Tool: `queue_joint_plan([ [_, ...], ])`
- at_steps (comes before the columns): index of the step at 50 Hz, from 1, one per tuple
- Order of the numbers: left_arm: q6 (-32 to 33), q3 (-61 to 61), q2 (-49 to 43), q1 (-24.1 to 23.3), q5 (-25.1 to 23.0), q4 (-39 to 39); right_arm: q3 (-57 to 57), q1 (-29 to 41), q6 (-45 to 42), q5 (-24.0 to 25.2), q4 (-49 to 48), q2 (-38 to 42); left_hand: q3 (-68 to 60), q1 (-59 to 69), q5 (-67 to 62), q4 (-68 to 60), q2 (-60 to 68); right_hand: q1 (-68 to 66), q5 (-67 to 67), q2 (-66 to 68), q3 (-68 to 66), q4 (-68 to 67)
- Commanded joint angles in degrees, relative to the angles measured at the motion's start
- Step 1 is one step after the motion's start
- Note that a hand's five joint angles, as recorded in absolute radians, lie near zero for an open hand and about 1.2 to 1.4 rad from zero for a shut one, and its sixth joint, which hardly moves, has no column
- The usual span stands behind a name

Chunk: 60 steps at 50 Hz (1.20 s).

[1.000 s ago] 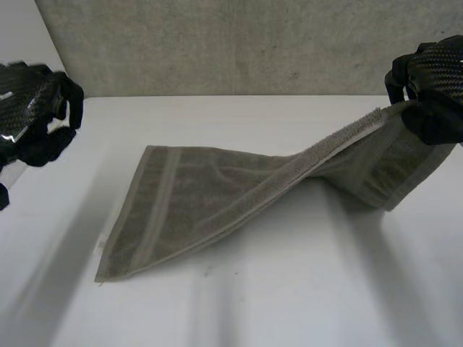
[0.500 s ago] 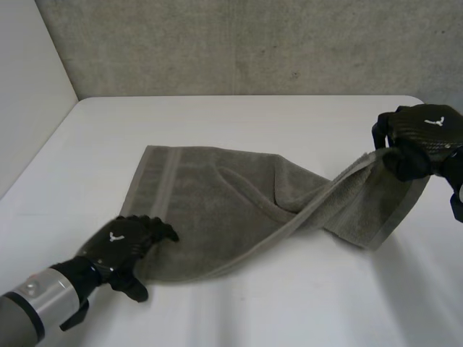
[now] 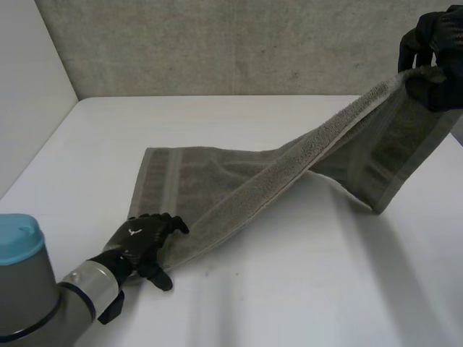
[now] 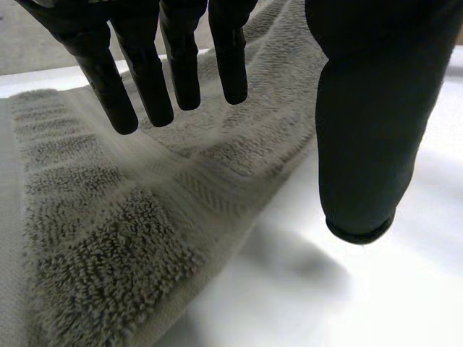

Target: Fold the towel.

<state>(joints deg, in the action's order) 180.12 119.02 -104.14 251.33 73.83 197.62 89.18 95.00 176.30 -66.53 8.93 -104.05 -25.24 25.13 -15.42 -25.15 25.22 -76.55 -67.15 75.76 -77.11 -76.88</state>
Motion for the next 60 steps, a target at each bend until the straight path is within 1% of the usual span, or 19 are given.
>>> queue_joint_plan([
  [1,-0.56,-3.17,-4.40,-2.86,2.63,0.31,0.03,0.89,-0.17,-0.36,0.21,-0.02,-5.65,5.76,-5.48,-5.75,5.68,-3.45,-2.85,4.24,-2.89,-3.12],
  [11,-1.26,-5.03,-6.61,-5.77,2.90,0.49,0.03,0.89,-0.35,-0.62,0.21,0.07,-11.38,11.49,-11.21,-11.48,11.40,-3.45,-2.85,4.24,-2.89,-3.12],
  [13,-1.26,-5.03,-6.26,-5.77,4.03,1.45,0.03,0.89,-0.43,-0.62,0.12,0.16,-27.94,28.05,-27.76,-28.04,27.96,-3.45,-2.85,4.24,-2.89,-3.12],
  [16,-1.26,-4.94,-5.90,-5.50,5.71,2.59,0.11,0.80,-0.44,-0.62,0.12,0.34,-38.13,38.24,-37.95,-38.22,38.15,-3.45,-2.85,4.24,-2.89,-3.12],
  [18,-1.18,-4.76,-3.89,-4.19,10.26,4.96,0.11,0.45,-0.52,-0.45,0.03,0.34,-54.69,54.80,-54.52,-54.79,54.72,-3.45,-2.85,4.24,-2.89,-3.12],
  [21,-0.65,-3.98,0.58,-1.13,14.13,7.24,0.11,0.01,-0.87,-0.01,0.21,0.34,-54.76,54.87,-54.58,-54.85,54.78,-3.45,-2.85,4.24,-2.89,-3.12],
  [23,-0.56,-3.36,2.95,0.89,14.41,7.95,0.03,-0.08,-1.14,0.25,0.47,0.34,-54.76,54.87,-54.58,-54.85,54.78,-3.45,-2.85,4.24,-2.89,-3.12],
  [30,0.84,-1.69,15.63,4.96,11.07,7.34,0.72,-0.17,-5.60,0.70,2.92,0.07,-54.76,54.87,-54.58,-54.85,54.78,-3.45,-2.85,4.24,-2.89,-3.12],
  [32,1.89,-0.02,21.49,5.39,6.61,5.59,0.99,-0.17,-8.14,0.87,4.41,0.07,-54.76,54.87,-54.58,-54.85,54.78,-3.45,-2.85,4.24,-2.89,-3.12],
  [33,1.90,-0.02,21.52,5.40,6.59,5.58,0.99,-0.17,-8.17,0.87,4.43,0.07,-54.76,54.87,-54.58,-54.85,54.78,-3.45,-2.85,4.24,-2.89,-3.12],
  [37,4.53,1.74,27.83,7.23,-0.16,2.43,3.53,-0.08,-18.85,1.49,8.89,0.86,-54.76,54.87,-54.58,-54.85,54.78,-3.45,-2.85,4.24,-2.89,-3.12],
  [38,4.54,1.74,27.85,7.24,-0.18,2.42,4.50,0.01,-22.20,1.49,10.30,1.39,-54.76,54.87,-54.58,-54.85,54.78,-3.45,-2.85,4.24,-2.89,-3.12],
  [39,5.67,2.26,28.11,8.11,-1.83,1.29,4.51,0.01,-22.23,1.49,10.31,1.39,-54.76,54.87,-54.58,-54.85,54.78,-3.45,-2.85,4.24,-2.89,-3.12],
  [44,11.04,2.80,25.04,9.79,-4.22,-0.57,6.71,0.01,-30.76,1.58,13.13,6.40,-54.76,54.87,-54.58,-54.85,54.78,-3.45,-2.85,4.24,-2.89,-3.12],
  [49,17.90,-0.45,12.91,10.41,-3.87,-0.66,3.82,0.63,-37.69,-1.23,13.48,18.67,-54.76,54.87,-54.58,-54.85,54.78,-3.45,-2.85,4.24,-2.89,-3.12],
  [51,22.71,-5.96,5.21,11.45,-3.35,-0.92,1.72,0.71,-38.14,-2.02,13.39,22.10,-54.76,54.87,-54.58,-54.85,54.78,-3.45,-2.85,4.24,-2.89,-3.12],
  [52,22.73,-5.99,5.17,11.46,-3.34,-0.92,1.70,0.71,-38.14,-2.03,13.39,22.13,-54.76,54.87,-54.58,-54.85,54.78,-3.45,-2.85,4.24,-2.89,-3.12],
  [56,27.47,-18.42,-2.72,11.38,-2.55,-0.66,-10.38,2.20,-37.70,-6.23,12.60,31.60,-54.76,54.87,-54.58,-54.85,54.78,-3.45,-2.85,4.24,-2.89,-3.12],
  [60,26.86,-30.86,-4.85,10.58,-1.94,-0.39,-22.56,6.78,-37.00,-10.11,9.87,36.28,-54.76,54.87,-54.58,-54.85,54.78,-3.45,-2.85,4.24,-2.89,-3.12],
])
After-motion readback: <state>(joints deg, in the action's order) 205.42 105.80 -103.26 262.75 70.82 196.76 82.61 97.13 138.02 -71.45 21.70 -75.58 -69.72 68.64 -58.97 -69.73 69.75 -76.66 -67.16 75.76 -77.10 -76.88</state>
